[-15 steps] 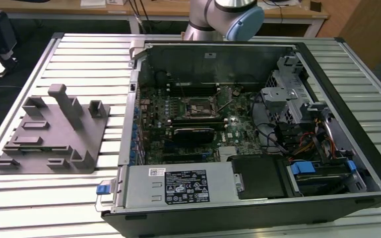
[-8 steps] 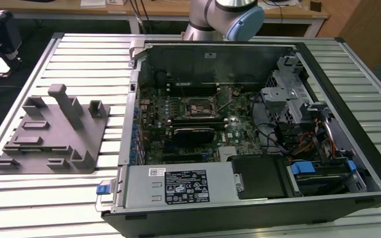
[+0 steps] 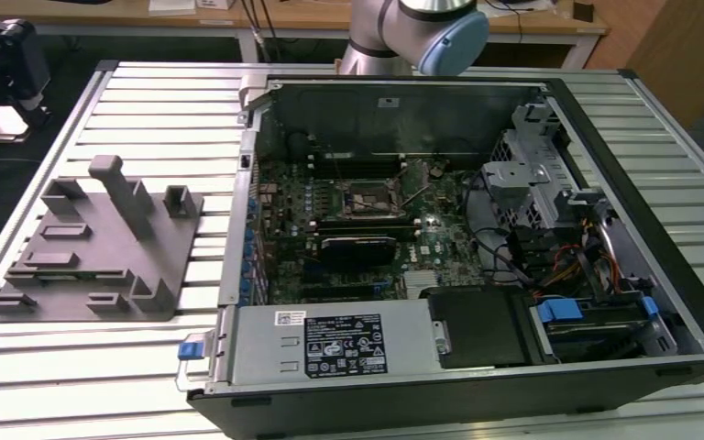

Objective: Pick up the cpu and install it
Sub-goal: 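Pick up the cpu and move it towards the insertion slot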

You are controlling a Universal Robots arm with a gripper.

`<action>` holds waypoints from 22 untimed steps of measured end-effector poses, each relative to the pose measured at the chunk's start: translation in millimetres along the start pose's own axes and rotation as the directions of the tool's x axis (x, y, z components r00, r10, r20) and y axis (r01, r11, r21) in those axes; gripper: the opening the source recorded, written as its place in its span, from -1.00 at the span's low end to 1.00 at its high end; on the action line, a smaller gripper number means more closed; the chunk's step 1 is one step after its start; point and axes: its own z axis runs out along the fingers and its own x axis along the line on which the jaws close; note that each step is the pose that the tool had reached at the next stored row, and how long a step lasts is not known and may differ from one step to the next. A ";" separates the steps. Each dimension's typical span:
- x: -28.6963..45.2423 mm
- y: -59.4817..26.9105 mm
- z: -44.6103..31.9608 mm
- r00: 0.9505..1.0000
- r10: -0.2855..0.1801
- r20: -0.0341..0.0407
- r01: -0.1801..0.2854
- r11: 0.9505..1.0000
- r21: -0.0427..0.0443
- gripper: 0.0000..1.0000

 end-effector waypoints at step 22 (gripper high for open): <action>-21.8 1.3 0.6 1.000 0.000 0.000 0.000 1.000 0.000 0.09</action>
